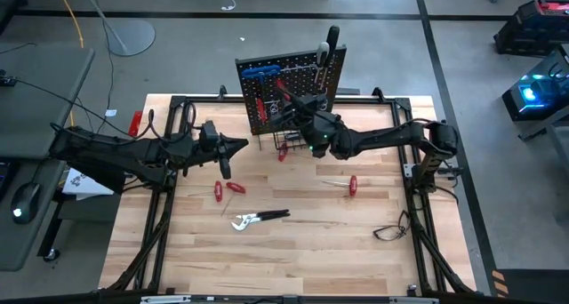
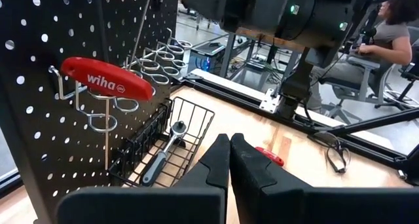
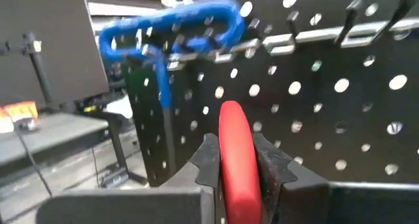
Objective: Hang tools onto peg board
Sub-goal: Hang the red allen wrench on the peg board
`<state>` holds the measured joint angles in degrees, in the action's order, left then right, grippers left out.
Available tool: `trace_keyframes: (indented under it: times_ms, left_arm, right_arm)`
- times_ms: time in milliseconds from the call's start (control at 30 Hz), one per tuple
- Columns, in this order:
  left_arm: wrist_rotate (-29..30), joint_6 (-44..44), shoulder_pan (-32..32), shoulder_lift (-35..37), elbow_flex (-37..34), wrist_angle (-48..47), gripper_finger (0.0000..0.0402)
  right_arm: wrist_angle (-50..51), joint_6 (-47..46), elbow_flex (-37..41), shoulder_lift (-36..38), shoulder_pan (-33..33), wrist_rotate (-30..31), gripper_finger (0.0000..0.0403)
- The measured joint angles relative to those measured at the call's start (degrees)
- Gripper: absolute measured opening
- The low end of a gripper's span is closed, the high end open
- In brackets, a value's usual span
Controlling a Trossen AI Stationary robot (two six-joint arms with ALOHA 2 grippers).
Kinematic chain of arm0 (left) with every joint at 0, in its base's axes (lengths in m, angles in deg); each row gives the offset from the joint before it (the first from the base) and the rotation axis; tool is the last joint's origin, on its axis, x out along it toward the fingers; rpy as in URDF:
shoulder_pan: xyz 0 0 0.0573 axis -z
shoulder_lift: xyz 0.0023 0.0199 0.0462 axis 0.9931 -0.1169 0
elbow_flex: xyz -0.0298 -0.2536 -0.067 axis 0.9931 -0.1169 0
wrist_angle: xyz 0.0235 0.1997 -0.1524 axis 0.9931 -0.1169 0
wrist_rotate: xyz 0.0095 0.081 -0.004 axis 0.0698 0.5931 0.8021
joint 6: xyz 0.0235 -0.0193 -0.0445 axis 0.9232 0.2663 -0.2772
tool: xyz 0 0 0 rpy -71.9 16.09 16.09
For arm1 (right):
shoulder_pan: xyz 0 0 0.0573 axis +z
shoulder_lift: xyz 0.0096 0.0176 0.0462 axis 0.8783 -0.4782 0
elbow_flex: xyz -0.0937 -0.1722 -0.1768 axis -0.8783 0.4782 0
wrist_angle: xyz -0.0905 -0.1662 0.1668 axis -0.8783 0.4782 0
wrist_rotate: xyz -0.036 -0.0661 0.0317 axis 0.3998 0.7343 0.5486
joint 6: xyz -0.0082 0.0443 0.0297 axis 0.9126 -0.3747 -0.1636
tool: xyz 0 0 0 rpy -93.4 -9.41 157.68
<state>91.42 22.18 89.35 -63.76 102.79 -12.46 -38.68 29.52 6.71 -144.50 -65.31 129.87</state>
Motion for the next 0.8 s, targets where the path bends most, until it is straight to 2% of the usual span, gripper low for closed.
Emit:
trace_keyframes:
  times_ms: [367, 633, 800]
  left_arm:
    - [0.0, 0.0, 0.0, 0.0, 0.0, 1.4, 0.0000]
    - [0.0, -0.1, 0.0, 0.0, 0.0, 1.4, 0.0000]
    - [0.0, -0.3, 0.0, 0.0, 0.0, 1.4, 0.0000]
  right_arm:
    - [9.0, -6.2, 0.0, 0.0, 0.0, -2.1, 0.0044]
    - [10.3, -3.2, 0.0, 0.0, 0.0, -2.1, 0.0189]
    - [11.9, -2.6, 0.0, 1.8, 1.3, -1.8, 0.0223]
